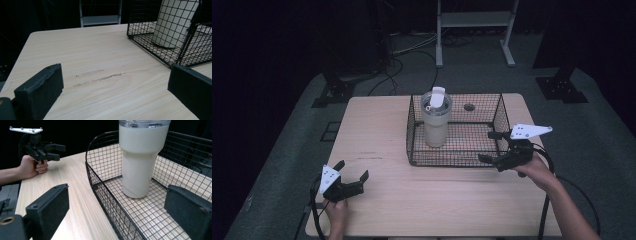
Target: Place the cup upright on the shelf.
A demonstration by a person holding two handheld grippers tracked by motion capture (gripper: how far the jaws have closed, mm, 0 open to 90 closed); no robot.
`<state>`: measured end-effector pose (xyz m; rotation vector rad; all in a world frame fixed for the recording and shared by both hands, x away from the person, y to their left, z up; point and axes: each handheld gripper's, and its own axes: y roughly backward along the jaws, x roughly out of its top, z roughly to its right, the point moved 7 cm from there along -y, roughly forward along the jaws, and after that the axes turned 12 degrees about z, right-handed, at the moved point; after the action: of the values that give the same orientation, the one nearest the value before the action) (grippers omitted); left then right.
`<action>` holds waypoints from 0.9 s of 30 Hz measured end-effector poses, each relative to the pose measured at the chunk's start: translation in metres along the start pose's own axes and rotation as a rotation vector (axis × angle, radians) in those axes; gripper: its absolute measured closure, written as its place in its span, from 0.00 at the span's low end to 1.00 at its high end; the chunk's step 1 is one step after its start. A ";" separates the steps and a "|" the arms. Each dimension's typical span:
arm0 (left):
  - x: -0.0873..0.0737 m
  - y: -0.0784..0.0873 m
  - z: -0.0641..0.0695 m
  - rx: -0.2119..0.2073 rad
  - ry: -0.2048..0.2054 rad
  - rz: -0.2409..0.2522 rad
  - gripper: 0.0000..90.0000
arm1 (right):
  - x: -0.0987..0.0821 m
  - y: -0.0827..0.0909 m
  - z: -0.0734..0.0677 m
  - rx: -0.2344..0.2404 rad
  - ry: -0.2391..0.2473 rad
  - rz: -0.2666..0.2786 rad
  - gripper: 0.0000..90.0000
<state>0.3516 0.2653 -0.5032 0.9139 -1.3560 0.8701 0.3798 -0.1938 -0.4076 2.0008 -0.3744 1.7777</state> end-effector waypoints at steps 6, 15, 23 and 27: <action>0.000 0.000 0.000 -0.001 -0.001 0.000 0.00 | -0.005 0.008 -0.005 0.000 -0.004 0.006 0.06; 0.000 0.000 0.000 0.000 0.001 0.001 0.00 | -0.013 0.016 -0.010 -0.004 -0.002 -0.002 0.06; 0.000 0.000 0.000 -0.001 0.000 -0.003 0.00 | -0.020 0.023 -0.014 -0.002 -0.015 -0.005 0.06; 0.000 0.000 0.000 0.000 0.000 -0.004 0.00 | -0.024 0.026 -0.016 -0.003 -0.011 -0.018 0.06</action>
<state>0.3515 0.2652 -0.5032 0.9166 -1.3542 0.8674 0.3506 -0.2109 -0.4267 2.0067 -0.3606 1.7546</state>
